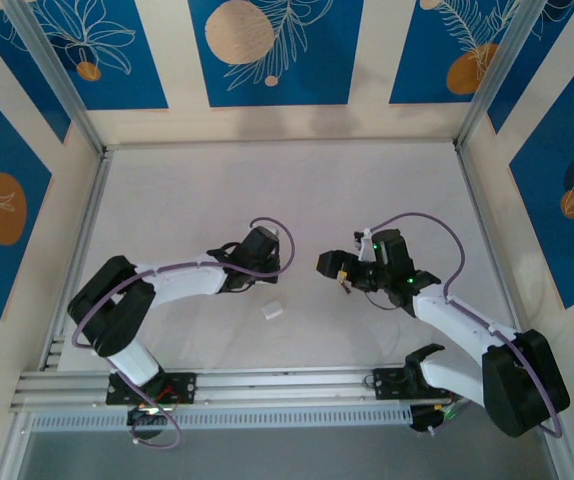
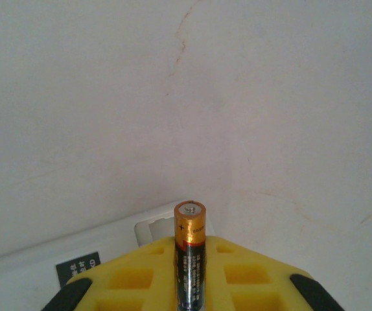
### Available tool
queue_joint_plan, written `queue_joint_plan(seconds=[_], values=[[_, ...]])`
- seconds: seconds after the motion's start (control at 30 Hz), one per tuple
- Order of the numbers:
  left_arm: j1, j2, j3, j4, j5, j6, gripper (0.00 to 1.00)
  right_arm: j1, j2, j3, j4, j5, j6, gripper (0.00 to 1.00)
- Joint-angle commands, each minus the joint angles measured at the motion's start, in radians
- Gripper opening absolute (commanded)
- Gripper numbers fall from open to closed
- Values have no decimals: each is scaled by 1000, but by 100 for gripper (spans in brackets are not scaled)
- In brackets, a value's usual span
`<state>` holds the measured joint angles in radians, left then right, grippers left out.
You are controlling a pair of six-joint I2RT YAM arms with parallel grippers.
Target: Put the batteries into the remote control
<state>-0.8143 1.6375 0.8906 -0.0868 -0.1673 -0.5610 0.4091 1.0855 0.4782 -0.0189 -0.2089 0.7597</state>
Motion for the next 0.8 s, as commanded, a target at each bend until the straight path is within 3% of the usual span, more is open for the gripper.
queue_joint_plan(seconds=[0.0,0.77], values=[[-10,2,-5,-5,-24,-45,15,12,5,35,-14,12,-10,99],[-13,45,-13,-10,-11,-63,16,22,16,45,-20,18,-13,99]])
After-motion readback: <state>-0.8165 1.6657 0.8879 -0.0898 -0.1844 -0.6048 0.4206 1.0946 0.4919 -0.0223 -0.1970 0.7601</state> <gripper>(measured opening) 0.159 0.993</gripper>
